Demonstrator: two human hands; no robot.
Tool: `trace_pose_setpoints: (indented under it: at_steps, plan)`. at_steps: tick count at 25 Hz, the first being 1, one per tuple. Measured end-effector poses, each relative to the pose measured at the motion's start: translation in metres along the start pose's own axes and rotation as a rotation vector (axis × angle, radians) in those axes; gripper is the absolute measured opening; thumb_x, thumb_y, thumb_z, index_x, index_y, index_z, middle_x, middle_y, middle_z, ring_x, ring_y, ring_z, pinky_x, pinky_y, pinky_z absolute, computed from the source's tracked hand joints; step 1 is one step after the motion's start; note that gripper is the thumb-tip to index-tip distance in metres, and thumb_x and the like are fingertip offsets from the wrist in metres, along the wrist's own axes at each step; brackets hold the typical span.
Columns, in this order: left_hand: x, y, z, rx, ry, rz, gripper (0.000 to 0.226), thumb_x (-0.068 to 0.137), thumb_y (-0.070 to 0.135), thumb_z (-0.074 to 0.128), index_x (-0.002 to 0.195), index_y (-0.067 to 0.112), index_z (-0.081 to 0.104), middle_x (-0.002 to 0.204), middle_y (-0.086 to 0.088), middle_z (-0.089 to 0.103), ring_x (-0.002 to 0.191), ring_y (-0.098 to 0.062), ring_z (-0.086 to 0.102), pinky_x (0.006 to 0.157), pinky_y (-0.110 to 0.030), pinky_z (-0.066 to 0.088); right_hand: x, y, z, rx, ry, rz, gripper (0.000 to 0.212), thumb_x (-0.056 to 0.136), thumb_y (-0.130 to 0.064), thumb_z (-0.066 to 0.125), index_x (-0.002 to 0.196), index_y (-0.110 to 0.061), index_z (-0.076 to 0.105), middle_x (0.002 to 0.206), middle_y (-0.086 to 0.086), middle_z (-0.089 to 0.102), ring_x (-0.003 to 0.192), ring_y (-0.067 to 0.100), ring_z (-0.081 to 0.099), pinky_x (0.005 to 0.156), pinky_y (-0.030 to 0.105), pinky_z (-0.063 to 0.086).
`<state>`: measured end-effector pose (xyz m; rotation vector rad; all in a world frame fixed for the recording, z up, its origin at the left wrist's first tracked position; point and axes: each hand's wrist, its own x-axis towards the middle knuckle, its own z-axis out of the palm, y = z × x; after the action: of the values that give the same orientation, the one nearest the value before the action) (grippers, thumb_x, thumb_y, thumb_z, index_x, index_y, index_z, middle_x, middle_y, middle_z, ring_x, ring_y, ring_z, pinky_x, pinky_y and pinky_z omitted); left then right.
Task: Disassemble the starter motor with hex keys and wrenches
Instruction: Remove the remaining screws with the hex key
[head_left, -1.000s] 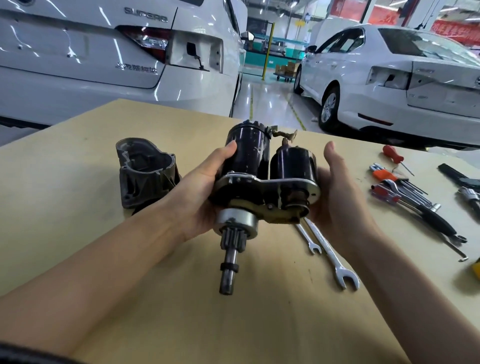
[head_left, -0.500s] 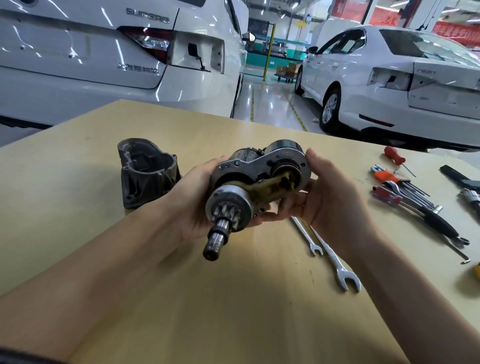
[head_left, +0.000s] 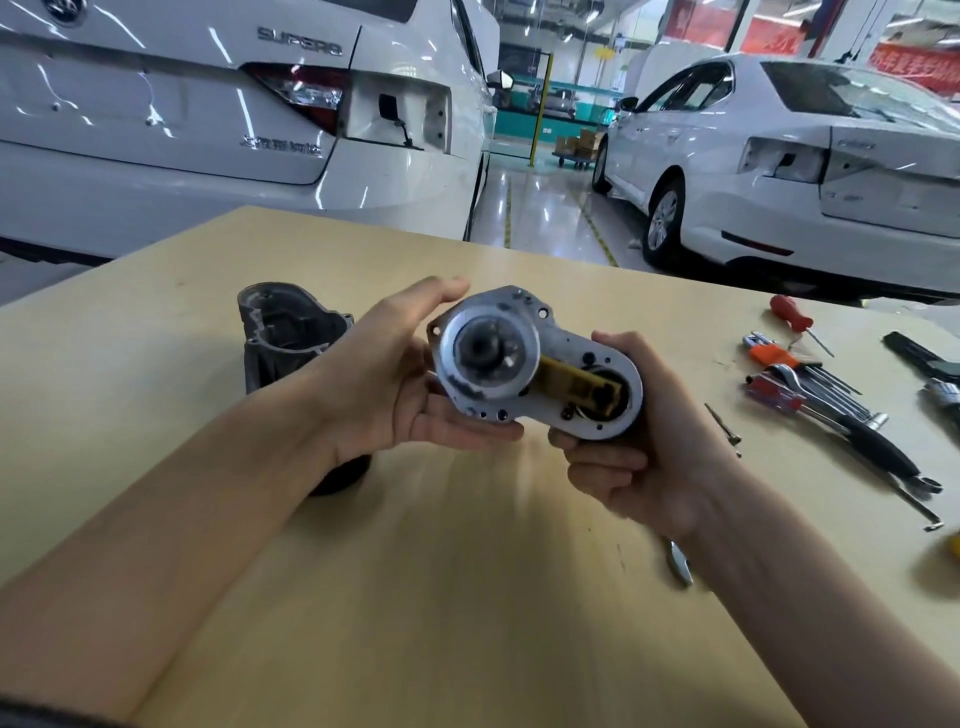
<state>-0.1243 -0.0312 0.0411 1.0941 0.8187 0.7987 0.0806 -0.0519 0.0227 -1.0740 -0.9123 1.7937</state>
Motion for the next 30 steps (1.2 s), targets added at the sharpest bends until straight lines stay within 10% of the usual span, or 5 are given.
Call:
trace_pose_setpoints:
  at_steps: [8,12,16,24,30]
  plan:
    - [0.001,-0.01,0.003,0.302,0.118,0.303,0.059,0.091,0.07,0.03,0.115,0.025,0.059,0.076,-0.027,0.07,0.065,-0.036,0.072,0.05,-0.03,0.055,0.007,0.01,0.002,0.247,-0.07,0.116,0.038,0.081,-0.042,0.045,0.061,-0.01,0.046,0.055,0.01,0.045,0.023,0.007,0.021,0.023,0.014,0.021]
    - [-0.009,-0.011,0.002,0.423,0.036,0.486,0.071,0.06,0.086,0.059,0.112,0.038,0.06,0.076,-0.015,0.073,0.062,-0.035,0.072,0.055,-0.034,0.059,0.0,0.011,0.003,0.271,-0.1,0.164,0.04,0.08,-0.045,0.049,0.071,-0.005,0.051,0.056,0.009,0.046,0.023,0.007,0.024,0.024,0.015,0.025]
    - [-0.014,-0.014,-0.003,0.626,0.137,0.612,0.07,0.049,0.062,0.086,0.109,0.037,0.06,0.081,-0.003,0.075,0.057,-0.027,0.071,0.057,-0.038,0.06,-0.007,0.013,0.012,0.062,-0.081,0.207,0.041,0.082,-0.048,0.043,0.079,-0.009,0.053,0.066,0.01,0.049,0.035,0.018,0.049,0.035,0.02,0.042]
    - [-0.014,-0.01,-0.008,0.784,0.384,0.647,0.053,0.055,0.071,0.069,0.092,0.033,0.063,0.079,0.013,0.072,0.059,-0.012,0.067,0.063,-0.046,0.056,-0.002,0.023,0.017,-0.453,-0.066,0.303,0.069,0.086,-0.062,0.015,0.073,-0.004,0.051,0.058,0.022,0.059,0.037,0.025,0.055,0.039,0.017,0.042]
    - [-0.008,-0.015,-0.006,0.972,0.487,0.705,0.044,0.063,0.075,0.053,0.067,0.032,0.053,0.068,0.024,0.063,0.065,-0.001,0.058,0.06,-0.022,0.039,-0.005,0.026,0.021,-0.568,-0.13,0.319,0.074,0.089,-0.07,0.011,0.084,-0.005,0.046,0.054,0.02,0.06,0.035,0.025,0.055,0.038,0.018,0.042]
